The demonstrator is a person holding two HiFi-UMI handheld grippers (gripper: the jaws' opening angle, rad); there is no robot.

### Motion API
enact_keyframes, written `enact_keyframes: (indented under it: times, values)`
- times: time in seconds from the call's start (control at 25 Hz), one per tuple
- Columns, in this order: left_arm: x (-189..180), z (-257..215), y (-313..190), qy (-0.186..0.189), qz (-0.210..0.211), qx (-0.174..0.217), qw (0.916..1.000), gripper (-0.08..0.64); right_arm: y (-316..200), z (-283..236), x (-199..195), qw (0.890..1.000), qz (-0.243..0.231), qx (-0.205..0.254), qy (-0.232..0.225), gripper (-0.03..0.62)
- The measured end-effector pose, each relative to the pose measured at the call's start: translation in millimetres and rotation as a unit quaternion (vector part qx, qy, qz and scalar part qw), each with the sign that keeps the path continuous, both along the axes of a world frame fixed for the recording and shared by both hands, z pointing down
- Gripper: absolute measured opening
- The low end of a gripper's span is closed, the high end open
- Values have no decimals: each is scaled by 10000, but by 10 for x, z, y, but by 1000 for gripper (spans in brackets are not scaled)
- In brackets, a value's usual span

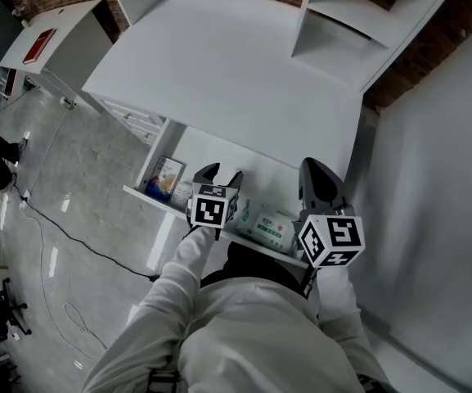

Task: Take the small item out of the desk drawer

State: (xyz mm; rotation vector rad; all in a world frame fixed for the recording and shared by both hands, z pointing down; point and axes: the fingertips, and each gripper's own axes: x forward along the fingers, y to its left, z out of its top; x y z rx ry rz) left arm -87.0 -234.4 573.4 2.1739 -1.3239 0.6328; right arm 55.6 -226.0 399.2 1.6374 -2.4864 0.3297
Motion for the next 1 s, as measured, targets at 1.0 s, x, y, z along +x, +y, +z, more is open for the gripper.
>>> enact_keyframes:
  times: [1.0]
  values:
    - [319,1466,-91,-568,431,-1978,9776,256,-398,419,185,9979,90,-590,-238,28]
